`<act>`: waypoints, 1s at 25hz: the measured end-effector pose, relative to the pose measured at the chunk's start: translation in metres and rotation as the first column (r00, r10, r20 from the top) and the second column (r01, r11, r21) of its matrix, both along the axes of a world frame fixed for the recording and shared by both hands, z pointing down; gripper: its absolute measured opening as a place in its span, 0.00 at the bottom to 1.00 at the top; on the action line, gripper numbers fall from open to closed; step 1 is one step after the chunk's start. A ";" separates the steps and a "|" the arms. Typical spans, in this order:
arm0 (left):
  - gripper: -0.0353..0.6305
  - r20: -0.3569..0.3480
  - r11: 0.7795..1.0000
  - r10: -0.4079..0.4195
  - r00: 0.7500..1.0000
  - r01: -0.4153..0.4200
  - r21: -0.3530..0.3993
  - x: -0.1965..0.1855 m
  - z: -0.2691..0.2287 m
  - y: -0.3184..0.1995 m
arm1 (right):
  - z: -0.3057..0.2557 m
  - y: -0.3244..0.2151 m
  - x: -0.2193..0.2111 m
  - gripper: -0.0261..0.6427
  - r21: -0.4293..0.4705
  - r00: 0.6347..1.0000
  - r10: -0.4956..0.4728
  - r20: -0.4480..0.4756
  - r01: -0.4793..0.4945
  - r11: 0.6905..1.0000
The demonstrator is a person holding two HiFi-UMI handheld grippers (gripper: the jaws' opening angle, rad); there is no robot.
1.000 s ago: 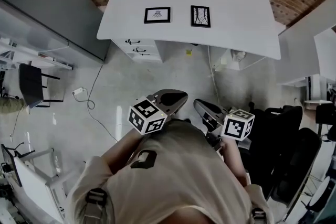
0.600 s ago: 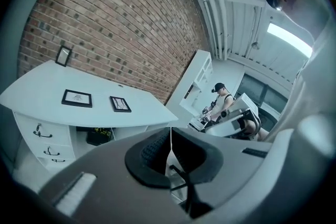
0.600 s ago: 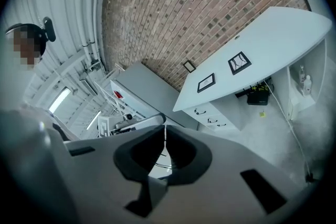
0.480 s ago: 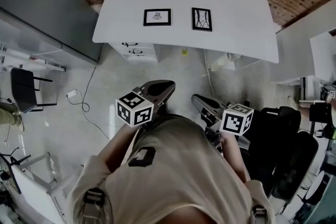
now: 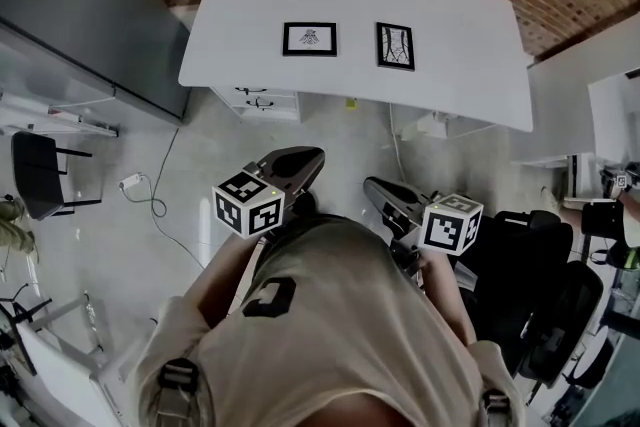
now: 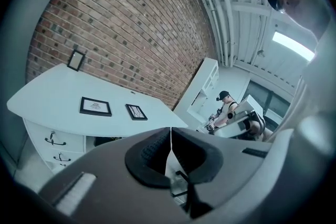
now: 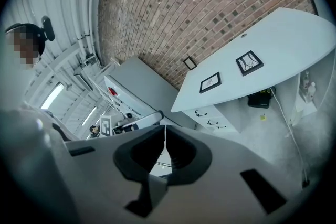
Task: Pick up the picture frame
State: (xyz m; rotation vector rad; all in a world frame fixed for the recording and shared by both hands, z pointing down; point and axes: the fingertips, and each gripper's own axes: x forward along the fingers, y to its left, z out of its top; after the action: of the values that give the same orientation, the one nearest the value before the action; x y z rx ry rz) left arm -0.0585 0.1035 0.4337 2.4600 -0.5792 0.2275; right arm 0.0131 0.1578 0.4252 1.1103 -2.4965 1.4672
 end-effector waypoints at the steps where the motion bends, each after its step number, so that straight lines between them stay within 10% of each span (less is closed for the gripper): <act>1: 0.07 -0.002 1.000 -0.005 1.000 0.005 0.001 -0.004 0.000 -0.005 | 0.001 -0.004 -0.004 0.05 -0.001 1.000 -0.004 -0.001 0.004 1.000; 25: 0.07 0.041 0.973 -0.232 0.972 0.232 0.016 -0.069 0.003 -0.111 | 0.015 -0.094 -0.033 0.05 -0.075 0.989 -0.141 0.030 0.143 0.987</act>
State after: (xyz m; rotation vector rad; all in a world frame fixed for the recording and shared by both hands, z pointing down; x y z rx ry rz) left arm -0.1276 -0.0070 0.4369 2.3769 -0.8816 0.1825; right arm -0.0201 0.0634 0.4404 0.8869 -2.4544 1.5322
